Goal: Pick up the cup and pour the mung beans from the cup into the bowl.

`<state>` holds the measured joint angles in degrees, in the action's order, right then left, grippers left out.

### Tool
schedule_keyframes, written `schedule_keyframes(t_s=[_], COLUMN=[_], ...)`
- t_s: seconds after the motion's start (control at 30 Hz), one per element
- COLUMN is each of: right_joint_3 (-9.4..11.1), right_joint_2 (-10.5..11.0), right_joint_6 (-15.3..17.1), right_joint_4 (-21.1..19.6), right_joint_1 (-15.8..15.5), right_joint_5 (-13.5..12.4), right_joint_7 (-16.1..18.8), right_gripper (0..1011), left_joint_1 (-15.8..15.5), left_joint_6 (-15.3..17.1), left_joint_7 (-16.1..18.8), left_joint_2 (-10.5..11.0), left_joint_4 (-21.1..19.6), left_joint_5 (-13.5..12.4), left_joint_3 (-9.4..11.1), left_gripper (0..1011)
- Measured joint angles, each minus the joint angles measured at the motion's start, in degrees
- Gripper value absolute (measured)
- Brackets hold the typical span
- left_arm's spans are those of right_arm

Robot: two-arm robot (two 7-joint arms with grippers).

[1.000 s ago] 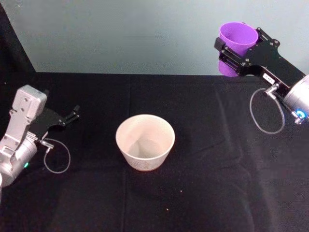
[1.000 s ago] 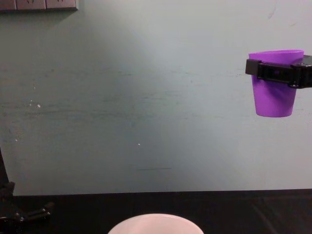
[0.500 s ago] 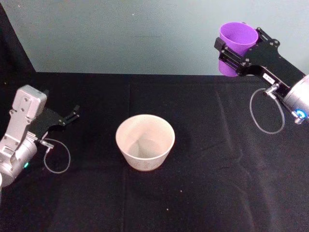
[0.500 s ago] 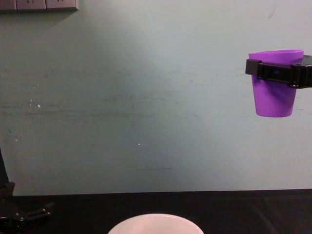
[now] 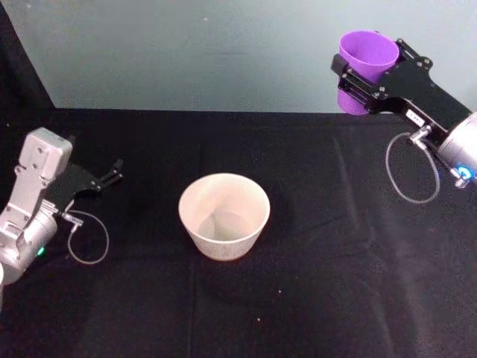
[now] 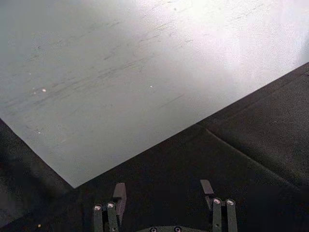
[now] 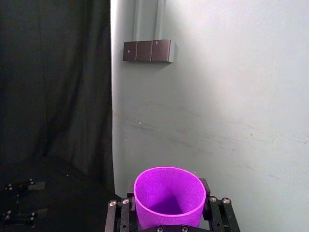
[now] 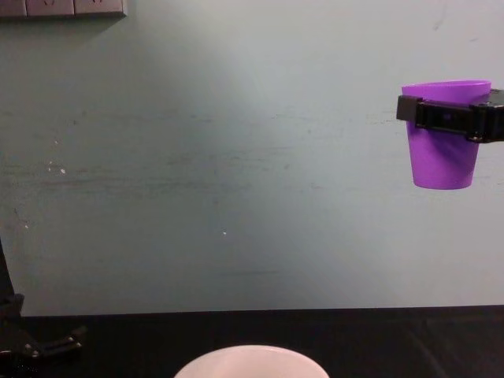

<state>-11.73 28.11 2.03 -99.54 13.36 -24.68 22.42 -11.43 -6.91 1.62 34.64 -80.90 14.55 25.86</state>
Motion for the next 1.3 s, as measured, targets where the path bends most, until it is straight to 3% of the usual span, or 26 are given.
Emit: schedule_keyframes(t_s=[1.3], right_joint_3=[0.0], right_joint_2=[0.0], right_joint_6=[0.0], right_joint_4=[0.0], right_joint_1=[0.0], right_joint_5=[0.0], right_joint_7=[0.0], right_gripper=[746], left_joint_1=[0.0], left_joint_6=[0.0], left_joint_7=[0.0], left_joint_2=[0.0], left_joint_4=[0.0], left_joint_5=[0.0], left_joint_3=[0.0], left_gripper=[1000])
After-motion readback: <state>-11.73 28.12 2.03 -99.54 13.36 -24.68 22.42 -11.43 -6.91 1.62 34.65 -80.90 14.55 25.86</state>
